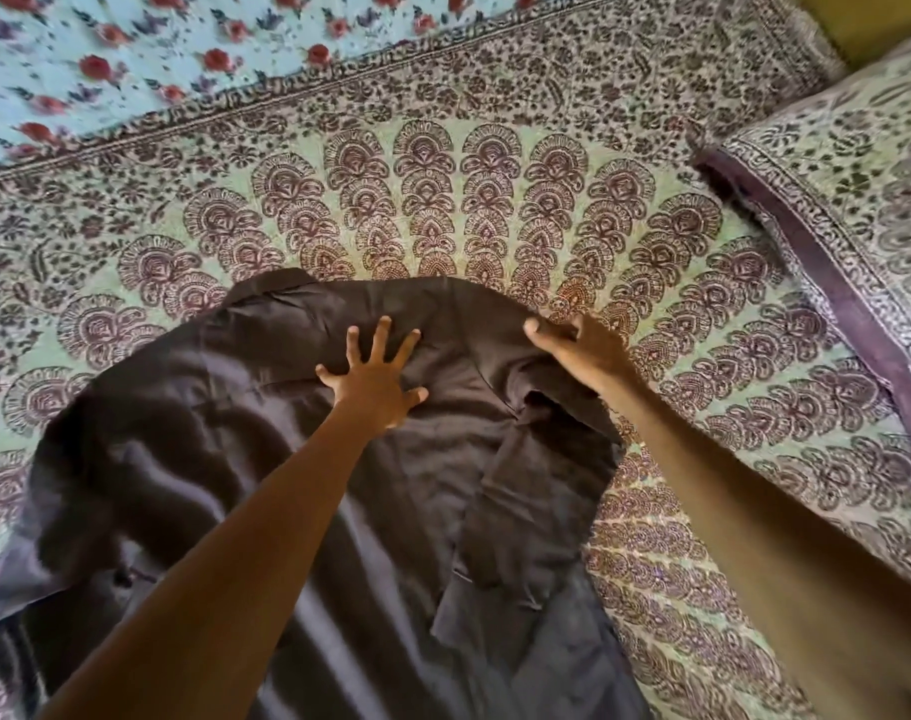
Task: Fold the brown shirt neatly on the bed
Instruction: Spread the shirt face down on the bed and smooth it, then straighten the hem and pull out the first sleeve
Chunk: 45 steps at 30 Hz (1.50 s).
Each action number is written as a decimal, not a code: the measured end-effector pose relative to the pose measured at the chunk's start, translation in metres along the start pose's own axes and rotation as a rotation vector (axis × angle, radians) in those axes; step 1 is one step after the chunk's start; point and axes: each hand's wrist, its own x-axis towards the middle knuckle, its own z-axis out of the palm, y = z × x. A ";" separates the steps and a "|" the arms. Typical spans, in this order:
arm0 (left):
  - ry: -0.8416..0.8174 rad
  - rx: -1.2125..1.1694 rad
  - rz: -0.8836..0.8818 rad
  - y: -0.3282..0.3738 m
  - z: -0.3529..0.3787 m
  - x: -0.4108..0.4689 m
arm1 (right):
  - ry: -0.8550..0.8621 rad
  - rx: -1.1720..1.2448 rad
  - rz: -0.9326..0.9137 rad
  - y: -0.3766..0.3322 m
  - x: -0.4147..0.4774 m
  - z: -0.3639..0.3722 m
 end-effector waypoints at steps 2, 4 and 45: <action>0.015 0.027 -0.027 0.005 0.000 -0.002 | -0.068 -0.001 0.069 0.021 -0.021 0.004; 0.060 0.074 -0.056 0.013 0.001 -0.007 | 0.000 0.000 0.079 0.045 -0.037 0.011; 0.132 -0.140 0.483 0.148 0.271 -0.297 | 0.089 -0.220 0.174 0.272 -0.320 0.091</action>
